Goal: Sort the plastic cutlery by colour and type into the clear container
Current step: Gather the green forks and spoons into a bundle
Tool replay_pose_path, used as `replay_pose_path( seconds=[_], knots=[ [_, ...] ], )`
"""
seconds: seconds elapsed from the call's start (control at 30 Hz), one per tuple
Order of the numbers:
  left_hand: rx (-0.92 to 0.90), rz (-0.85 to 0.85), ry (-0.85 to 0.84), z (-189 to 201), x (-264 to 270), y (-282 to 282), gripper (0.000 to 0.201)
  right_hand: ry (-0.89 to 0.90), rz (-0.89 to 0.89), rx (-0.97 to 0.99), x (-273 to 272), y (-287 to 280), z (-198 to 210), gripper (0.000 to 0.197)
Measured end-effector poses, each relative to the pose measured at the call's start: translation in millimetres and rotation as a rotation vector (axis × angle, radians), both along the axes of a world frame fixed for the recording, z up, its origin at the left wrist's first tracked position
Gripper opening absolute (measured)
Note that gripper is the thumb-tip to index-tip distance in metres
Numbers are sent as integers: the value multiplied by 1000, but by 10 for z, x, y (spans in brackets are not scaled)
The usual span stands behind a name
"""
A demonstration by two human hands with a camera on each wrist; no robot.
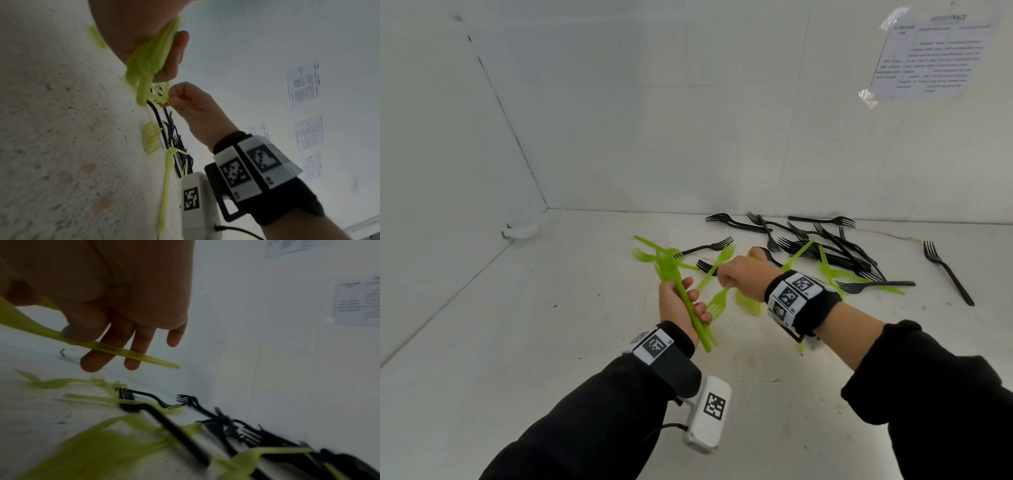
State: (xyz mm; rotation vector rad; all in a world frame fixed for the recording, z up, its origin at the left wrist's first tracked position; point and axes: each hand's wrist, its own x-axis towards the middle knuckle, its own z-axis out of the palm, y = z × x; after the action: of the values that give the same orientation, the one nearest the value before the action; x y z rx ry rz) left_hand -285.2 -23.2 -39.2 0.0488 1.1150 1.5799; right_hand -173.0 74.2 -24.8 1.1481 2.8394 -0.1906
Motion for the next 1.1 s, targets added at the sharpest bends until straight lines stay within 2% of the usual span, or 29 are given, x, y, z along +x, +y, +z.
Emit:
replay_pose_path(
  seconds=[0.07, 0.13, 0.2, 0.27, 0.33, 0.43, 0.53, 0.6, 0.7, 0.83, 0.93, 1.0, 1.1],
  knots=[
    [-2, -15, 2, -7, 22, 19, 22, 59, -145, -29, 43, 76, 22, 32],
    [-21, -34, 26, -35, 48, 37, 18, 119, -260, -81, 68, 159, -9, 25],
    [-46, -53, 52, -74, 75, 48, 16, 155, -326, -152, 85, 212, -69, 25],
    [-63, -65, 61, -105, 100, 55, 15, 116, -332, -184, 86, 234, -105, 32],
    [-73, -76, 53, -123, 120, 59, 15, -25, -282, -184, 64, 245, -128, 27],
    [-90, -90, 53, -149, 132, 77, 16, -183, -226, -157, 19, 282, -188, 42],
    [-105, -90, 61, -169, 137, 96, 18, -206, -199, -114, -5, 335, -211, 30],
    [-113, -95, 73, -179, 135, 110, 19, -144, -161, -103, -9, 364, -221, 21],
    [-136, -114, 99, -197, 137, 121, 18, 90, -107, -122, -6, 398, -199, 31],
    [-153, -124, 109, -201, 166, 126, 17, 426, -198, -107, 3, 439, -24, 30],
    [-157, -133, 107, -202, 201, 123, 17, 533, -184, -132, 87, 450, 82, 25],
    [-160, -139, 113, -210, 216, 120, 16, 453, -174, -187, 191, 465, 98, 18],
    [-167, -150, 120, -220, 240, 120, 15, 96, -152, -223, 340, 473, 56, 39]
  ],
)
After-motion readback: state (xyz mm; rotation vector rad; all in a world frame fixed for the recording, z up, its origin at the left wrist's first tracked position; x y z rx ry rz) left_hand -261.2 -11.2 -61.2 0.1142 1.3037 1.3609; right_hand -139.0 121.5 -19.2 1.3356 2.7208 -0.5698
